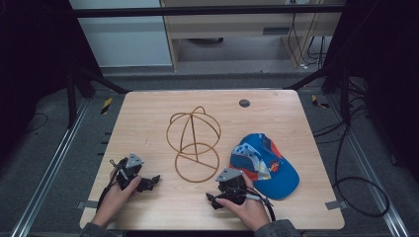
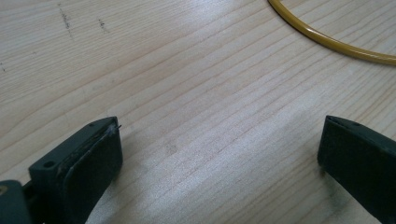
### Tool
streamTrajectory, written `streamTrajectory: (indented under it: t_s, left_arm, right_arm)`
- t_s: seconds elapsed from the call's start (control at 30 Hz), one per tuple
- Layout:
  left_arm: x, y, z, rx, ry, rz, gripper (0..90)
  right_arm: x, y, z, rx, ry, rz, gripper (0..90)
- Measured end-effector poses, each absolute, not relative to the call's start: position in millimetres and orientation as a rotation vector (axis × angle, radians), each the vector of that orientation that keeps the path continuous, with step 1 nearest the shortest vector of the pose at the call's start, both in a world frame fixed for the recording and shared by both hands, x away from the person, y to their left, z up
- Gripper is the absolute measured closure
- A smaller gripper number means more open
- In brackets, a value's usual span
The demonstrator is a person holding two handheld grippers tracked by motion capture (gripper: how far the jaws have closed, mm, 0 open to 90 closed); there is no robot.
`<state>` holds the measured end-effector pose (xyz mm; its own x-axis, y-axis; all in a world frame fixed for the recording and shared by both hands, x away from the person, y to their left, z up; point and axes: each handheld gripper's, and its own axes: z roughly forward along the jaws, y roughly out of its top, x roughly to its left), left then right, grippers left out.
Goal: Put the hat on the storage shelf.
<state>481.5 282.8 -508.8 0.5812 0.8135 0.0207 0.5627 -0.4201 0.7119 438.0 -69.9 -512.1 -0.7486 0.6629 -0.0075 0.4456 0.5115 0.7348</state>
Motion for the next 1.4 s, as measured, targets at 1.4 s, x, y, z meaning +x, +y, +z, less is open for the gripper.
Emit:
streamTrajectory:
  t_s: [1.4]
  left_arm:
    - [480, 282, -509, 2.133, 1.104, 0.483, 0.0]
  right_arm:
    - [458, -153, -380, 0.889, 2.453, 0.81, 8.9]
